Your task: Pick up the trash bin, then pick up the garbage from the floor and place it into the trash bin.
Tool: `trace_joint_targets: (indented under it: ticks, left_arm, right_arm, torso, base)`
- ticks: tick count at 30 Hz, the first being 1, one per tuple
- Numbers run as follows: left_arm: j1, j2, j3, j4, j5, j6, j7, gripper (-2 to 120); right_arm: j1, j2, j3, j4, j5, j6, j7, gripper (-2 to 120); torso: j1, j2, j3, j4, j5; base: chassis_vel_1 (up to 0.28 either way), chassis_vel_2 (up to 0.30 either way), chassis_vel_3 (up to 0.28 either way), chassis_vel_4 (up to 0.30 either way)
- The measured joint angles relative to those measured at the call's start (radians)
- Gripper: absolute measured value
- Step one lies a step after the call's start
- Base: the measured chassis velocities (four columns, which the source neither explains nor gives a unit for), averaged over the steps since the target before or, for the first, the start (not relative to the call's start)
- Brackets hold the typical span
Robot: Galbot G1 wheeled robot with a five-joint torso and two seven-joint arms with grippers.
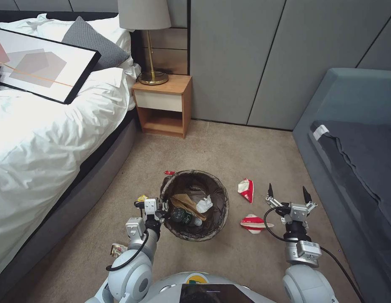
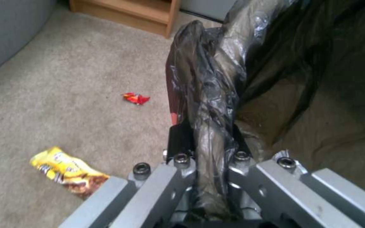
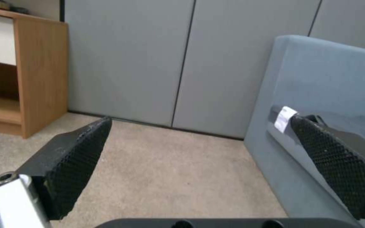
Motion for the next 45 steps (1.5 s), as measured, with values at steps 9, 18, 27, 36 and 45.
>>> trace_joint_targets:
  ticks: [9, 18, 27, 36, 45]
  left_arm:
    - [0.001, -0.001, 0.0, 0.0, 0.001, -0.001, 0.0, 2]
    - [0.004, -0.003, 0.001, -0.001, 0.002, -0.001, 0.0, 2]
    - [0.01, 0.002, -0.003, -0.012, 0.002, -0.002, 0.0, 2]
    - [0.014, 0.014, -0.007, -0.013, 0.001, -0.006, 0.002, 2]
    - [0.013, 0.011, -0.008, -0.013, 0.001, -0.007, 0.003, 2]
  right_arm:
    - [0.001, 0.0, -0.004, -0.002, -0.004, 0.0, 0.003, 100]
    - [0.016, 0.005, -0.005, -0.014, -0.016, 0.016, 0.024, 100]
    - [0.004, -0.036, 0.006, 0.006, 0.004, -0.017, 0.029, 100]
    - [-0.044, -0.281, 0.083, 0.038, 0.13, -0.121, -0.006, 100]
    - [-0.111, -0.618, 0.081, -0.042, 0.194, -0.107, -0.126, 100]
  torso:
    - [0.0, 0.0, 0.0, -0.0002, 0.0]
    - [0.0, 0.0, 0.0, 0.0001, 0.0]
    - [0.0, 0.0, 0.0, -0.0001, 0.0]
    - [0.0, 0.0, 0.0, 0.0001, -0.0001]
    - [0.0, 0.0, 0.0, 0.0, 0.0001]
  base:
    - [-0.091, 0.089, 0.096, -0.094]
    - [-0.046, 0.046, 0.035, -0.041]
    - [0.0, 0.0, 0.0, 0.0]
    - [0.0, 0.0, 0.0, 0.0]
    - [0.0, 0.0, 0.0, 0.0]
